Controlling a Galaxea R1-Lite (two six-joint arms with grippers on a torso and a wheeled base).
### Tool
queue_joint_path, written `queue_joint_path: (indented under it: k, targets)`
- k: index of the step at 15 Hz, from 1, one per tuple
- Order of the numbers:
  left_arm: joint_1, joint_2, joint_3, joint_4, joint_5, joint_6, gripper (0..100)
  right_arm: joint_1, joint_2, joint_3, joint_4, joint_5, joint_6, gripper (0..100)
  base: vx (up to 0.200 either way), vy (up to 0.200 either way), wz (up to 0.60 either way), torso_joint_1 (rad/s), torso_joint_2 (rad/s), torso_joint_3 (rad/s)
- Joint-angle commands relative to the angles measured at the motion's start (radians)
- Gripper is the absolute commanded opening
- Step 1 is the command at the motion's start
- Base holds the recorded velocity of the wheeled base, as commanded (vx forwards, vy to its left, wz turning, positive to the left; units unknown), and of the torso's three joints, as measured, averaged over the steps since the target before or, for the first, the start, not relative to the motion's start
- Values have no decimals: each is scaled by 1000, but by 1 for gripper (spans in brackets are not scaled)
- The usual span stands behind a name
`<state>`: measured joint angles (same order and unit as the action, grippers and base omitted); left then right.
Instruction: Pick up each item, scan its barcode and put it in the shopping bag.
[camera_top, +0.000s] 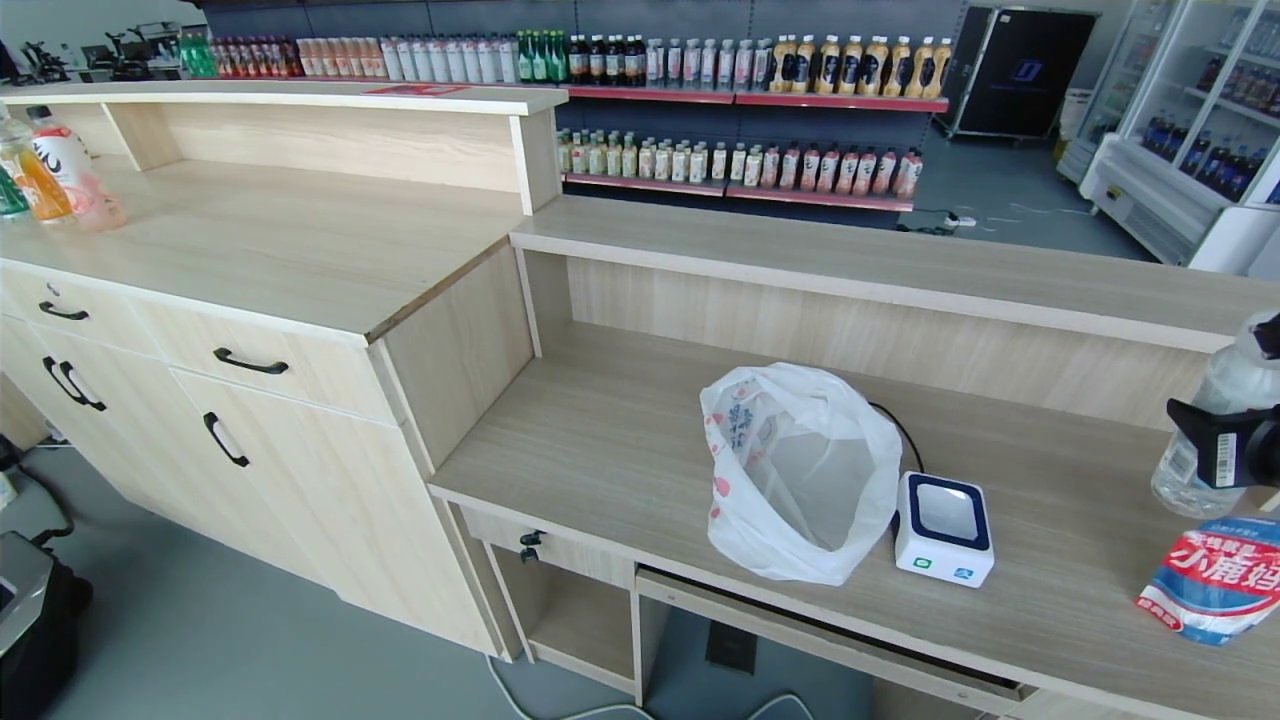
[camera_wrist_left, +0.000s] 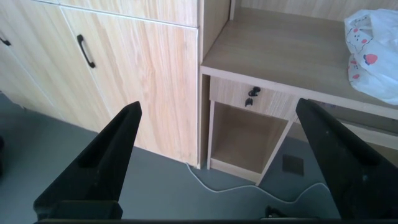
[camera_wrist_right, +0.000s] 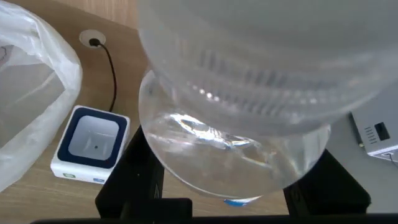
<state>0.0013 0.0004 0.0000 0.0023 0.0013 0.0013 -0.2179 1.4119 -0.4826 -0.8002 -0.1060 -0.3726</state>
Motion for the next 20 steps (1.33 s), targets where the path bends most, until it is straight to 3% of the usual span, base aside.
queue_joint_path:
  k: [1, 5, 10, 13, 20]
  targets:
    - [0, 0, 0, -1, 0, 0, 100, 34, 15, -1, -33, 5, -26, 0, 0, 0, 0, 0, 0, 0]
    - [0, 0, 0, -1, 0, 0, 100, 121, 133, -22, -169, 9, -23, 0, 0, 0, 450, -1, 3, 2]
    - [0, 0, 0, 1, 0, 0, 100, 238, 427, -91, -361, -84, -9, 0, 0, 0, 600, 3, 0, 6]
    - [0, 0, 0, -1, 0, 0, 100, 267, 585, -148, -425, 15, 76, 0, 0, 0, 0, 0, 0, 0]
    - [0, 0, 0, -1, 0, 0, 100, 313, 852, -222, -639, 26, 188, 0, 0, 0, 0, 0, 0, 0]
